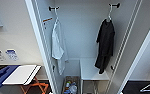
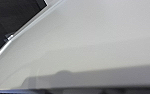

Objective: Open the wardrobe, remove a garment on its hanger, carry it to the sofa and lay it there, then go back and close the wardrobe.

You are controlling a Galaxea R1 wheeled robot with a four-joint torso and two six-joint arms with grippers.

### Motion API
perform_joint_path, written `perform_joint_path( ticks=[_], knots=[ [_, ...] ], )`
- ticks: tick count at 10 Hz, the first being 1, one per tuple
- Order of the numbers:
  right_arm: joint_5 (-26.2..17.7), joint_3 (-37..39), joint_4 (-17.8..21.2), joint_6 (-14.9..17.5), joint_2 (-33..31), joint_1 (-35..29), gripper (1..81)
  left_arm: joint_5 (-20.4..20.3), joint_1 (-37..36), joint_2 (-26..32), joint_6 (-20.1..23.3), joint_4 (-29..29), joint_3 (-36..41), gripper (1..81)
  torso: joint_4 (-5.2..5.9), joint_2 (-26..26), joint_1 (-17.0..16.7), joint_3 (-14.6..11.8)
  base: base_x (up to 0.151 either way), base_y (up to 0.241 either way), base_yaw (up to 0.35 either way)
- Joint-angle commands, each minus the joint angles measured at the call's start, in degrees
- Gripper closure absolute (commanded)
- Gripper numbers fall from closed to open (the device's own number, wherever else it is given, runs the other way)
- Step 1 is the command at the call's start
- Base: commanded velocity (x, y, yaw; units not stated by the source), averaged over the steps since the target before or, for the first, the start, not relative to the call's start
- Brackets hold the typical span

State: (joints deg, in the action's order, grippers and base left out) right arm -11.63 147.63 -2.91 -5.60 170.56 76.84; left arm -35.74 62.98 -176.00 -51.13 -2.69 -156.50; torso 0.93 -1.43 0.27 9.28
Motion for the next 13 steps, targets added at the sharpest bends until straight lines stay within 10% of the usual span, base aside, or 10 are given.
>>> perform_joint_path(
  ticks=[1,4,9,13],
  knots=[
    [-3.66,-0.6,-0.16,0.06,-0.02,-3.83,1.0,-1.7,-3.69,2.75,1.38,-3.11,-1.35,1.0,0.0,0.0,0.0,0.0,0.0,0.0,0.0],
    [-3.75,-0.6,-0.25,0.15,0.25,-4.27,1.0,-0.47,-1.41,3.19,1.29,8.25,-0.39,1.0,0.0,0.0,0.0,0.0,0.0,0.0,0.0],
    [-3.75,-0.6,0.1,0.06,0.95,-4.63,1.0,16.67,-0.18,14.7,-0.46,35.39,23.96,1.0,0.0,0.0,0.0,0.0,0.0,0.0,0.0],
    [-3.58,-0.07,-1.22,0.15,1.04,-4.01,1.0,30.73,0.96,24.02,-0.38,44.62,39.69,1.0,0.0,0.0,0.0,0.0,0.0,0.0,0.0]
  ],
)
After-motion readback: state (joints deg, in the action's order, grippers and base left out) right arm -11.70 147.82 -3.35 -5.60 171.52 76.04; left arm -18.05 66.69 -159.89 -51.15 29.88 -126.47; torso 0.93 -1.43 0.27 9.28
